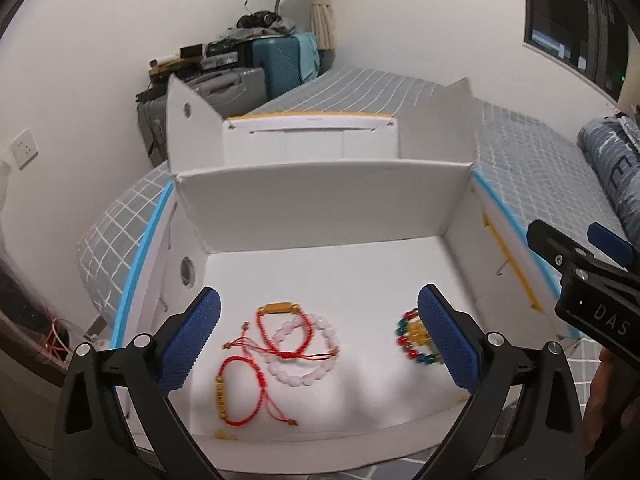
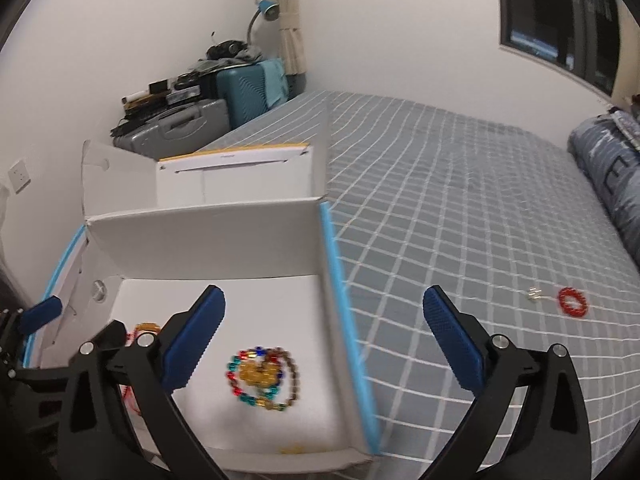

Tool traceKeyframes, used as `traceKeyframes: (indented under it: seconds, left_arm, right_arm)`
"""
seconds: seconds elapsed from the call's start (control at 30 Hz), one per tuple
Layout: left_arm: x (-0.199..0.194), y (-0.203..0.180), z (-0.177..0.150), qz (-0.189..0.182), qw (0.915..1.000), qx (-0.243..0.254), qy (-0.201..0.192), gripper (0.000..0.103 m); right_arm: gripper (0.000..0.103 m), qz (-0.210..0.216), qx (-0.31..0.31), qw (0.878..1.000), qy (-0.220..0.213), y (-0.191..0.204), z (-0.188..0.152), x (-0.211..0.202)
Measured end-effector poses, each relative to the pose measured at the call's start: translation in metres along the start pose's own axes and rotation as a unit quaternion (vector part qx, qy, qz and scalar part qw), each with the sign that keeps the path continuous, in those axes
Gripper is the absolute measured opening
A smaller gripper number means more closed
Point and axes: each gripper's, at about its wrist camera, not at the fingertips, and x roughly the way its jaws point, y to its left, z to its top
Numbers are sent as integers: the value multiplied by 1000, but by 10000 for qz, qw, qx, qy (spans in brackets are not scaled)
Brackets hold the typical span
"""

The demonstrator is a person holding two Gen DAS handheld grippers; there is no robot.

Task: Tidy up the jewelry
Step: 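Move both tools back over the pearl earrings and red bead bracelet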

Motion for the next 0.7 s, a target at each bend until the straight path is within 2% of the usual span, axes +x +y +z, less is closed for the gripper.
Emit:
traceKeyframes:
  seconds: [0.13, 0.37, 0.7]
  left_arm:
    - [-7, -24, 5, -185, 9998, 91, -62, 97]
    - [-24, -97, 14, -685, 9964, 429, -240, 97]
    - [-24, -211, 20, -1175, 9871, 1068, -230, 97]
  right_arm:
    - [95, -198, 46, 9997, -111, -26, 1, -19]
    - [95, -762, 325, 9962, -263, -101, 3, -59]
    - [95, -1455, 817, 9859, 92, -221, -17, -66]
